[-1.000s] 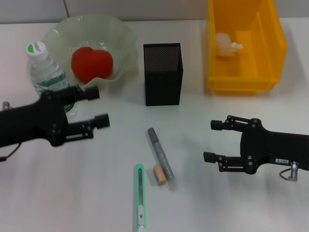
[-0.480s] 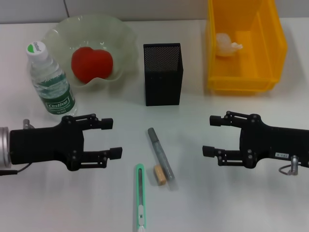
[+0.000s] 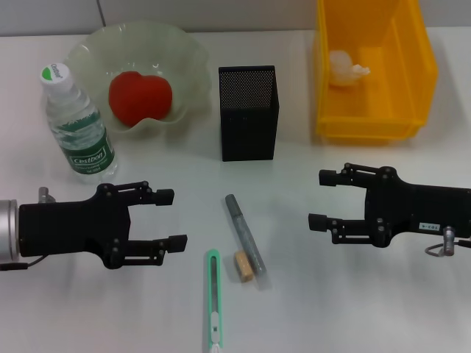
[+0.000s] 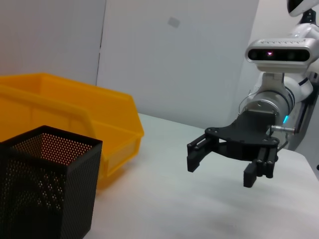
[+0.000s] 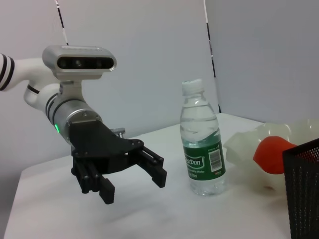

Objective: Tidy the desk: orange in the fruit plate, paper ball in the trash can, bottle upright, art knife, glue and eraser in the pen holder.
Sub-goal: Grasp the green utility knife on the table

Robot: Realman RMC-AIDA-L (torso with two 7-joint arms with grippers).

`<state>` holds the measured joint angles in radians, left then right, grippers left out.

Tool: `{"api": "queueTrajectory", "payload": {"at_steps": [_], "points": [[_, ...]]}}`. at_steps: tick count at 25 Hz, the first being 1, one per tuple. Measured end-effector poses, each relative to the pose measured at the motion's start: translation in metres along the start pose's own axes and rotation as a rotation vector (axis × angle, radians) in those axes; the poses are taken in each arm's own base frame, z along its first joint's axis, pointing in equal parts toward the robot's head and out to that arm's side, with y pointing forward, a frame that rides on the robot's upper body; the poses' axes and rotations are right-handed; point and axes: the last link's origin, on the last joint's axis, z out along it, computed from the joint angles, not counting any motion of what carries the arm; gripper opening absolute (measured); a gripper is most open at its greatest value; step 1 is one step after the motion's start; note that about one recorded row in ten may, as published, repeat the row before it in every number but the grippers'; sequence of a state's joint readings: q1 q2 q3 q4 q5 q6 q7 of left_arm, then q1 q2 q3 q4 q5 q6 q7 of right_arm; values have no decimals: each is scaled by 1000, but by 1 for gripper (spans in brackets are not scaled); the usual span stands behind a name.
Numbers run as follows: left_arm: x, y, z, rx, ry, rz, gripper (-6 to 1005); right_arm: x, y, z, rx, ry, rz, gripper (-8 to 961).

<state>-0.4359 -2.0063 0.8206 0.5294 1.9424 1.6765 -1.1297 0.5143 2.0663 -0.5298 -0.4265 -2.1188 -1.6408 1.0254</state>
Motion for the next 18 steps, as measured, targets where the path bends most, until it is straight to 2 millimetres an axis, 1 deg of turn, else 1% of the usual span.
{"api": "queueTrajectory", "payload": {"at_steps": [16, 18], "points": [[5, -4, 2, -10, -10, 19, 785, -2, -2, 2, -5, 4, -7, 795], [8, -5, 2, -23, -15, 35, 785, -3, -2, 2, -5, 5, -6, 794]]}}
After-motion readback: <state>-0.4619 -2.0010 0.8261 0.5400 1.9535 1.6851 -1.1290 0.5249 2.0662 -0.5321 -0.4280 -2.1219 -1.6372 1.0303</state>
